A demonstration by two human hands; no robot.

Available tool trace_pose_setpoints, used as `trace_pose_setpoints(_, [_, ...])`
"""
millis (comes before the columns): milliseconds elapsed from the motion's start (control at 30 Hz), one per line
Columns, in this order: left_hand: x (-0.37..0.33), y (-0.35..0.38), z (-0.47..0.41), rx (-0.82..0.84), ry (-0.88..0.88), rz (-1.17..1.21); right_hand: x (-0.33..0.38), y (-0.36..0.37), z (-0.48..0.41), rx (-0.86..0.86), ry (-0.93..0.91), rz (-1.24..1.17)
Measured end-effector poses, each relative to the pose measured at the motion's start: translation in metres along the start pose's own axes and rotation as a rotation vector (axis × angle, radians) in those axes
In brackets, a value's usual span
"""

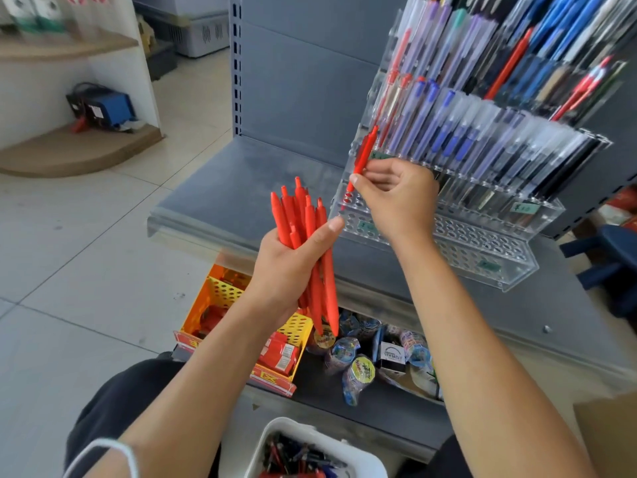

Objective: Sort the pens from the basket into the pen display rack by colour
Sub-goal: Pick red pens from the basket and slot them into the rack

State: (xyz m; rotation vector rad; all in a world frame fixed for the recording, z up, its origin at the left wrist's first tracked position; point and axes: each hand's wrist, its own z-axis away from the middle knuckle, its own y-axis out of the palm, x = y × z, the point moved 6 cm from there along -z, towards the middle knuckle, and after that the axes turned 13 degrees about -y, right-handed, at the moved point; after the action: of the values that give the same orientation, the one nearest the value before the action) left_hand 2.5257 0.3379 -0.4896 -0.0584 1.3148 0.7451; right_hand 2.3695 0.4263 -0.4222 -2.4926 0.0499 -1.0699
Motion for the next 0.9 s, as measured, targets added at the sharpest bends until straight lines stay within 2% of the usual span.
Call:
trace_pose_setpoints(300, [0.0,0.0,0.001,0.003,-0.001,-0.04,0.0,0.006,0.004,0.061,0.024,0.203])
trace_pose_setpoints(400, [0.001,-0.002,-0.001,0.021,0.031,-0.051,0.017,-0.005,0.014,0.049,-0.056,0.167])
trace_pose_setpoints(467, [-0.001,-0.002,0.0,0.04,0.064,-0.068,0.035,-0.011,0.03,0.146,-0.114,0.008])
trace_pose_setpoints(533, [-0.004,-0.003,0.002,0.053,0.091,-0.065,0.048,-0.008,0.05,0.373,-0.06,-0.195])
trace_pose_setpoints(633, [-0.006,-0.002,0.005,0.041,0.104,-0.071,0.052,-0.005,0.06,0.582,0.028,-0.246])
trace_pose_setpoints(800, [-0.007,0.001,0.006,0.045,0.149,-0.143,0.042,-0.006,0.062,0.697,0.157,-0.292])
trace_pose_setpoints(900, [-0.009,0.005,0.006,0.074,0.174,-0.186,0.034,-0.004,0.063,0.678,0.227,-0.34])
